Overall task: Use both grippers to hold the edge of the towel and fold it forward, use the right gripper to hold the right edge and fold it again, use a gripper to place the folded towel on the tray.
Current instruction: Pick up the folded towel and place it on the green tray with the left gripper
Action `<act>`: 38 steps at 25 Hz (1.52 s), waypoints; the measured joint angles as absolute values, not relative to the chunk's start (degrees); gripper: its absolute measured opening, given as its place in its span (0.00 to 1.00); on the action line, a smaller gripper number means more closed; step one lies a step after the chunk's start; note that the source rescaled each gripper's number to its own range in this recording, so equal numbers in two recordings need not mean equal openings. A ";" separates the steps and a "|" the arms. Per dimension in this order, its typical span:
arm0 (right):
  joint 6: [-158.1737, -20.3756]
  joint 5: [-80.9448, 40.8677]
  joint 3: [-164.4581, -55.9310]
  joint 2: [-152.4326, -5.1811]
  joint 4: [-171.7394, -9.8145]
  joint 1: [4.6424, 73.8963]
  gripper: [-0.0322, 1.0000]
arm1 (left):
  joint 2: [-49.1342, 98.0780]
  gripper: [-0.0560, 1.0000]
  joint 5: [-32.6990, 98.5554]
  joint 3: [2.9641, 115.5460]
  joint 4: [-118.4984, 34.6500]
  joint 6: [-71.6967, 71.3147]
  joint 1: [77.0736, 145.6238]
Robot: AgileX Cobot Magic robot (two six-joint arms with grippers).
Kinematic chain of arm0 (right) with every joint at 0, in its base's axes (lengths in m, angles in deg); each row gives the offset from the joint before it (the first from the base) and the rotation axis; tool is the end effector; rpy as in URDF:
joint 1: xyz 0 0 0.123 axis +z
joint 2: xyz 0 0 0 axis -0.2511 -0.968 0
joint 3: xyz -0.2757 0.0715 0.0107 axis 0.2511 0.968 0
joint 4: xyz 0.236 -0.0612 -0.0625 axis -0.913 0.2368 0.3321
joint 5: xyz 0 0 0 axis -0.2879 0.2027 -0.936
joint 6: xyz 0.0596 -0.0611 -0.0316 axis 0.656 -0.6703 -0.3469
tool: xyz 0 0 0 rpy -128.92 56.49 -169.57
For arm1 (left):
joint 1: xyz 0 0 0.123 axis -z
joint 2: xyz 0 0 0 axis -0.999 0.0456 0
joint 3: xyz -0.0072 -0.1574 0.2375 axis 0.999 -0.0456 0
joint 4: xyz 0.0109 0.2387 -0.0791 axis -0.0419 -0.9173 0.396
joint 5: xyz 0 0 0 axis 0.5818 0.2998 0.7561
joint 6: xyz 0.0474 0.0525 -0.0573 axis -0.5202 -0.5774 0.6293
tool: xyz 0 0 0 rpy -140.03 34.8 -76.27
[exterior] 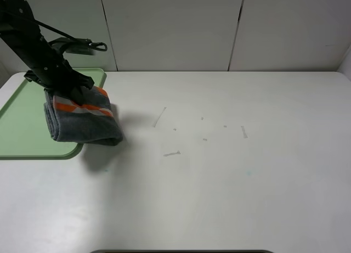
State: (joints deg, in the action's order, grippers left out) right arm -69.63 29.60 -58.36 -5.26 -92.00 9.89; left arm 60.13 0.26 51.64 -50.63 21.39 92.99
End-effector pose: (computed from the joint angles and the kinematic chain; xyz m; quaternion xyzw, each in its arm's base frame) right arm -0.0034 0.0127 0.2793 0.0088 0.8411 0.0425 0.5391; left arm 0.3834 -0.0422 0.1799 0.1262 0.9736 -0.0195 0.1890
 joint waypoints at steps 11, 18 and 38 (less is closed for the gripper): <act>-69.63 29.60 -58.36 -5.26 -92.00 9.89 1.00 | 60.13 0.31 4.82 51.64 -50.63 21.39 85.37; -69.63 29.60 -58.36 -5.26 -92.00 9.89 1.00 | 61.88 0.31 7.28 51.53 -50.68 21.39 81.46; -69.63 29.60 -58.36 -5.26 -92.00 9.89 1.00 | 64.91 0.31 10.90 51.35 -62.81 23.45 79.20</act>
State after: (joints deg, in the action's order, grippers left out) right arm -69.63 29.60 -58.36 -5.26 -92.00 9.89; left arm 64.91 10.90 51.35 -62.81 23.45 79.20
